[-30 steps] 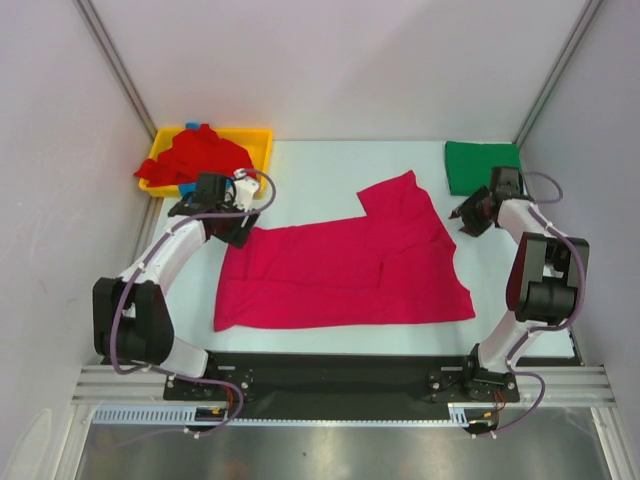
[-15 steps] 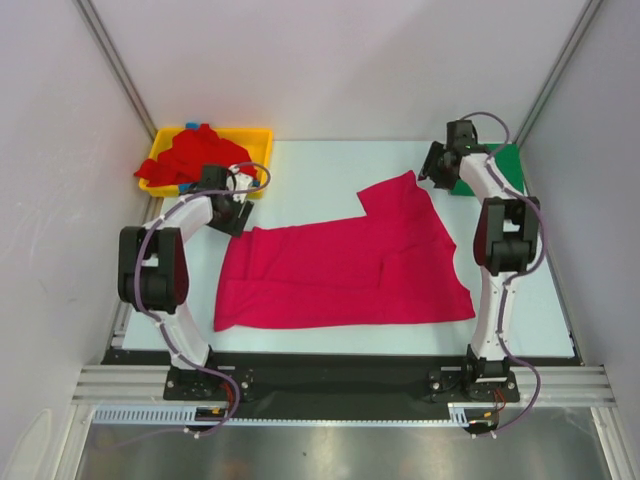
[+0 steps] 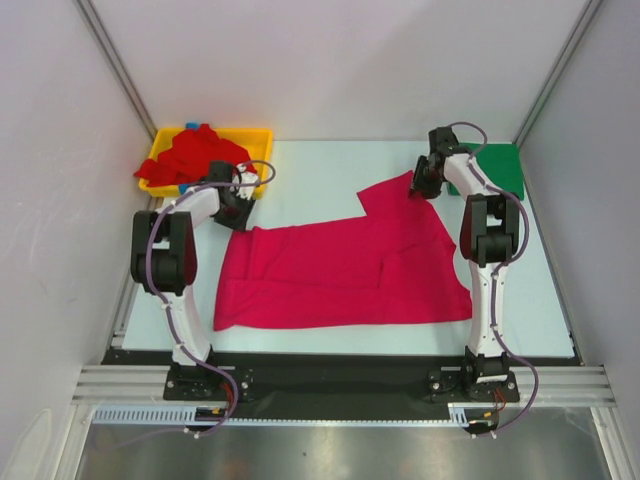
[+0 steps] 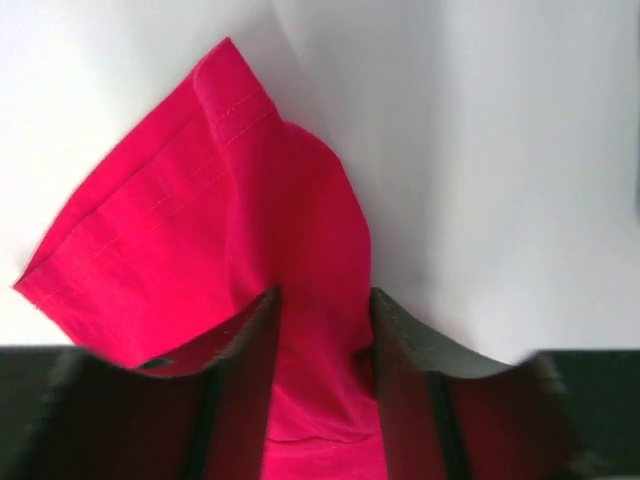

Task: Fold and stack the t-shirts
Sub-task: Fold the tshirt

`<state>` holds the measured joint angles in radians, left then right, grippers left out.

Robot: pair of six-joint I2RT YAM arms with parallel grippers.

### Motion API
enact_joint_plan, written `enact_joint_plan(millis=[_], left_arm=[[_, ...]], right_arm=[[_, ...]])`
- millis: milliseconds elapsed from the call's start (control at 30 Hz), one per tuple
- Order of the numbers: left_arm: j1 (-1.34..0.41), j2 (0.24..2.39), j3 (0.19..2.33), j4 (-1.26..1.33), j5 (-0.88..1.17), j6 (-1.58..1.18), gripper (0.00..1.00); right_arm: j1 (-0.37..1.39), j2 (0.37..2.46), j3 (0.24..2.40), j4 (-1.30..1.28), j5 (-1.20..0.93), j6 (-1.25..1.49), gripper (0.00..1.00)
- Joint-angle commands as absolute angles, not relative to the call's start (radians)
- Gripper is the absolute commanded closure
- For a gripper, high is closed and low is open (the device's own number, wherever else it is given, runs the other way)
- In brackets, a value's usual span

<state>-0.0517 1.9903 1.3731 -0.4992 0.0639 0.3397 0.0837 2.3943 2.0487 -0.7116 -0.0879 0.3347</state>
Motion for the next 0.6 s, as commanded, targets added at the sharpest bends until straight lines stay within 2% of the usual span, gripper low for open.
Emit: enact_joint_plan(millis=[0,33,100,133,200,333,567], left_arm=[[-0.052,2.019,1.384,-0.554,0.115,0.345,0.55],[-0.052,2.01,1.373,-0.551,0.123,0.356,0.65],[-0.052,2.002,1.358,-0.543,0.123,0.362,0.89],[-0.051,1.988,1.359,-0.551,0.133,0.364,0.99],[-0.049,1.956,1.356,-0.555,0.143,0.373,1.0],[-0.032,1.82,1.322,-0.517,0.126,0.428,1.0],[-0.008,1.677,1.241,-0.511,0.078,0.528,1.0]], right_arm=[[0.08,2.358,2.042,-0.721,-0.113,0.339,0.6],[0.078,2.355,2.027,-0.71,-0.117,0.342,0.72],[0.072,2.336,2.023,-0.712,-0.121,0.359,0.83],[0.069,2.324,2.022,-0.719,-0.12,0.362,0.93],[0.054,2.271,2.008,-0.71,-0.124,0.361,1.0],[0.034,2.133,1.925,-0.68,-0.144,0.339,1.0],[0.029,1.832,1.599,-0.594,-0.123,0.31,1.0]])
